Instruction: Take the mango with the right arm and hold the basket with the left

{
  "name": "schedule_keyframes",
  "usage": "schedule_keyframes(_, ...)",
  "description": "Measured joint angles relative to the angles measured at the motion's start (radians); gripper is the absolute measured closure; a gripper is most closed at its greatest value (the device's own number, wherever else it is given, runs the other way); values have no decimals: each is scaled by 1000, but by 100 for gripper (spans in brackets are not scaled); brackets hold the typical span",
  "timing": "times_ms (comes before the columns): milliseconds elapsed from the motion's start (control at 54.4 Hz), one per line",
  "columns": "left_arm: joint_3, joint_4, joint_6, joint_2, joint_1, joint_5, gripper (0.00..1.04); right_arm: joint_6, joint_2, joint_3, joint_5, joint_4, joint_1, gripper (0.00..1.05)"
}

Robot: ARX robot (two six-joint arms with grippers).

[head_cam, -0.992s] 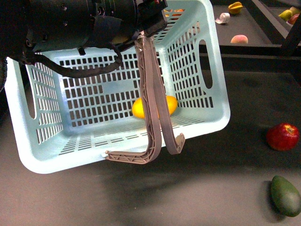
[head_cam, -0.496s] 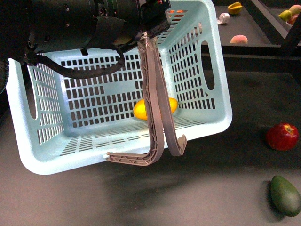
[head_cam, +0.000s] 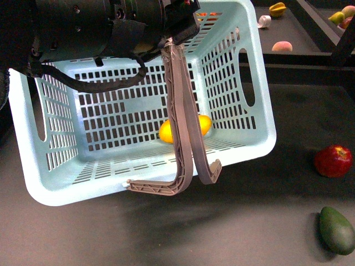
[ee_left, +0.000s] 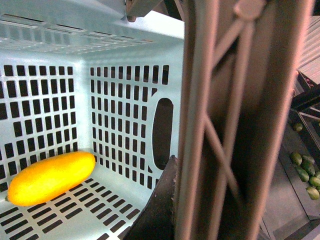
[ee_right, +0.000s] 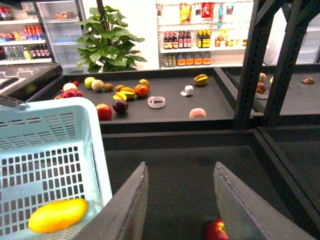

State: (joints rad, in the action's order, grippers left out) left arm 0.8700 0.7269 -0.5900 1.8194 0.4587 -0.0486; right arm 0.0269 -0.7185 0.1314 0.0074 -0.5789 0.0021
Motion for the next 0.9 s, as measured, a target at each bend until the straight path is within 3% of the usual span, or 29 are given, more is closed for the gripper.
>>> schedule_keyframes(239, 0, 0, 0, 0, 0, 0, 99, -18, 111, -53, -5, 60, 0, 104)
schedule_keyframes(643, 0, 0, 0, 0, 0, 1, 99, -23, 273, -127, -5, 137, -1, 103)
schedule_keyframes(900, 0, 0, 0, 0, 0, 2, 99, -23, 410, -126, -6, 266, -1, 103)
